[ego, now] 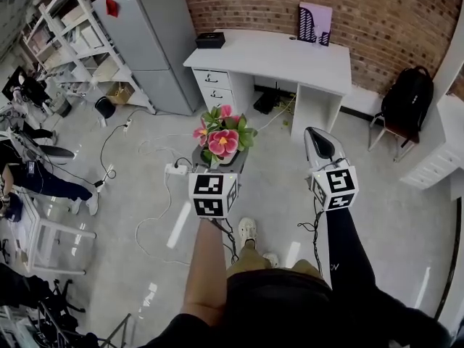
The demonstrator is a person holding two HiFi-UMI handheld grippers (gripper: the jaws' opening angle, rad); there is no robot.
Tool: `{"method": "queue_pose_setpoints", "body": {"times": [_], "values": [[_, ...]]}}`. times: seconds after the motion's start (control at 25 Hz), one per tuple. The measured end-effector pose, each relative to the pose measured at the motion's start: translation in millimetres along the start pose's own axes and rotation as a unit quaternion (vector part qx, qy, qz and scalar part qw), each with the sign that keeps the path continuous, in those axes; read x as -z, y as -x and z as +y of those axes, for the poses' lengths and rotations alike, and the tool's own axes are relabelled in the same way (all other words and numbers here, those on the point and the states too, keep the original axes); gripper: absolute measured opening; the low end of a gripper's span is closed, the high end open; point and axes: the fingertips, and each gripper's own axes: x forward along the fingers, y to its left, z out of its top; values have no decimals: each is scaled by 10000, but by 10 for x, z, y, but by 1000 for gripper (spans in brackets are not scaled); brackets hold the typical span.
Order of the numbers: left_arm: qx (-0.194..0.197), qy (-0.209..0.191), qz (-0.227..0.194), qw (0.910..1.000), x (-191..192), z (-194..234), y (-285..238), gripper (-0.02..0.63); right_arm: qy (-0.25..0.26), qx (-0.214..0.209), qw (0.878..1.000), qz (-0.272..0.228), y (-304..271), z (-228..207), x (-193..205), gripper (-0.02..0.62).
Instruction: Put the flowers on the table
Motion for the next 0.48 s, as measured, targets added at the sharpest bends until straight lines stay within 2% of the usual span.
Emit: {"method": "queue_pose_setpoints", "body": {"times": [0.2,0.32,0.48], "values": [[-38,-36,19,10000,0,122,-80,339,-66,-98,9999,-32,-161,28,27,0],[-122,-33,-36,9999,7,276,-180,339,79,-229,9997,-75,-314,102,75,0],[-289,-59,-101,9995,48,566,-303,339,275,-193,9994,-100,-597,80,147,0]]}}
